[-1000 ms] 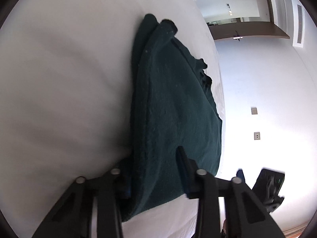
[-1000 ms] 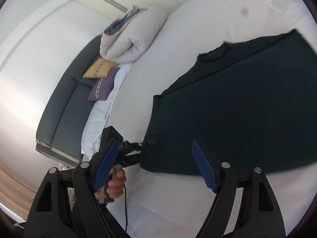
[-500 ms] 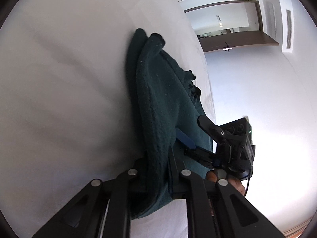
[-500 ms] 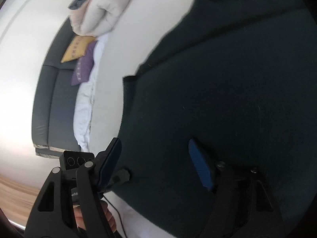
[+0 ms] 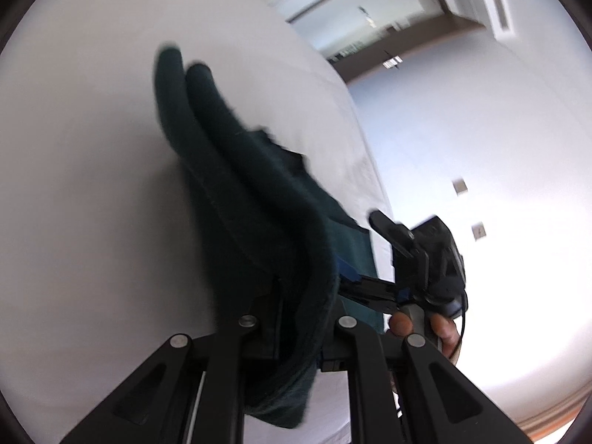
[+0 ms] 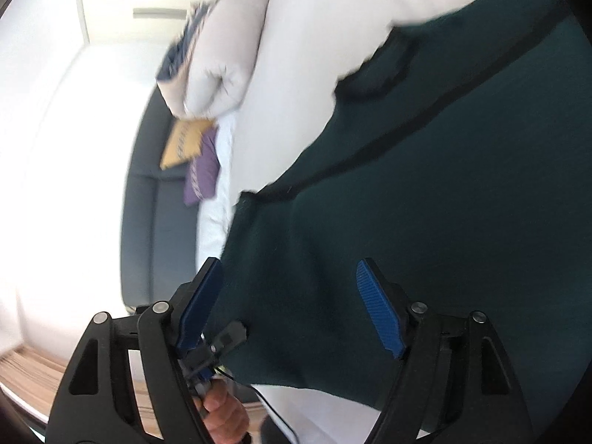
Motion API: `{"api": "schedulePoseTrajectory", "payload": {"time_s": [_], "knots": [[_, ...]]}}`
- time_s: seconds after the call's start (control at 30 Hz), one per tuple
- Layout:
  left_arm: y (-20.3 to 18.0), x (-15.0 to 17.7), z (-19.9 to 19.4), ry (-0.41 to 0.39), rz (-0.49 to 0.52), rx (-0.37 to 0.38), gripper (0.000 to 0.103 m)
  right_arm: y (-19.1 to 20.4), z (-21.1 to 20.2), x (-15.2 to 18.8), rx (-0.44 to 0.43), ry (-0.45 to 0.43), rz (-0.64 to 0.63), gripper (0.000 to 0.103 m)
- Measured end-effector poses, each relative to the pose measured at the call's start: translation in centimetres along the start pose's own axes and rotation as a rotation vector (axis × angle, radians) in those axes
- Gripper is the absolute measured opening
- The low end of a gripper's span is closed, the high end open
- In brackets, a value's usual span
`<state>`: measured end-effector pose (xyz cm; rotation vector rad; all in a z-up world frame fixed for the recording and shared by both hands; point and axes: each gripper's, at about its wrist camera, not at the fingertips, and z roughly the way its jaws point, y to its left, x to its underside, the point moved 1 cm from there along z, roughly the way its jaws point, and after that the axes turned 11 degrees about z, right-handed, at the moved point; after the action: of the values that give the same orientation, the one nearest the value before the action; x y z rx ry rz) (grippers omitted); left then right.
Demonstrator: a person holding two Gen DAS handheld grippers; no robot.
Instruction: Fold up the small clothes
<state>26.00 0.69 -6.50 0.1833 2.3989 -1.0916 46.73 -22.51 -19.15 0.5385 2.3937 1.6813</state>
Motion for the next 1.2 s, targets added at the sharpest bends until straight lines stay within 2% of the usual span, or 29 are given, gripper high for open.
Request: {"api": "schedulePoseTrajectory", "payload": {"time_s": [0.2,0.3,0.43,0.47,0.53,0.63,0.77,0.8,0.83,0.87,0.93,0.97,1.03,1.2], "knots": [[-8.5,0.0,9.8,0.093,0.157,0.025,0.013,-4.2,-6.6,-4.0,-0.053,-0.043,0.112,0.08],[-10.0,1.2,12.7,0.139,0.161,0.068,0.024,-6.4,-9.0,-5.1,-0.089,-0.063,0.165,0.08],[-10.2,1.9,11.2,0.083,0.175,0.109,0.058,-8.5,-11.6,-5.6,-0.171,-0.061,0.197,0.08],[-10.0,1.9,10.5,0.07,0.17,0.111,0.061,-8.4,-11.9,-5.6,-0.159,-0.065,0.187,0.08],[-9.2,1.7,9.1,0.03,0.15,0.126,0.077,-8.1,-12.1,-5.5,-0.137,-0.066,0.173,0.081],[-8.2,2.0,7.9,0.021,0.137,0.126,0.078,-7.7,-12.1,-5.5,-0.098,-0.065,0.152,0.081],[-5.9,2.8,7.1,0.027,0.098,0.114,0.078,-5.9,-11.2,-5.1,0.052,-0.069,0.084,0.079],[-5.3,3.0,7.0,0.028,0.085,0.107,0.078,-5.2,-10.8,-4.9,0.107,-0.069,0.048,0.076],[-4.3,3.3,6.6,0.029,0.072,0.104,0.078,-4.4,-10.2,-4.6,0.19,-0.069,-0.009,0.063],[-4.0,3.5,6.7,0.03,0.065,0.104,0.078,-3.9,-8.4,-3.3,0.259,-0.06,-0.048,0.045],[-3.6,3.8,7.0,0.035,0.056,0.101,0.078,-3.6,-7.5,-3.1,0.369,-0.047,-0.074,0.023],[-3.8,3.9,7.3,0.038,0.057,0.1,0.078,-3.6,-7.3,-3.1,0.391,-0.049,-0.078,0.017],[-3.9,4.0,7.4,0.05,0.073,0.102,0.078,-3.0,-7.8,-3.0,0.448,-0.073,-0.109,0.014],[-4.8,4.0,8.2,0.066,0.092,0.101,0.078,-1.4,-13.2,-3.5,0.466,-0.143,-0.171,0.013]]}}
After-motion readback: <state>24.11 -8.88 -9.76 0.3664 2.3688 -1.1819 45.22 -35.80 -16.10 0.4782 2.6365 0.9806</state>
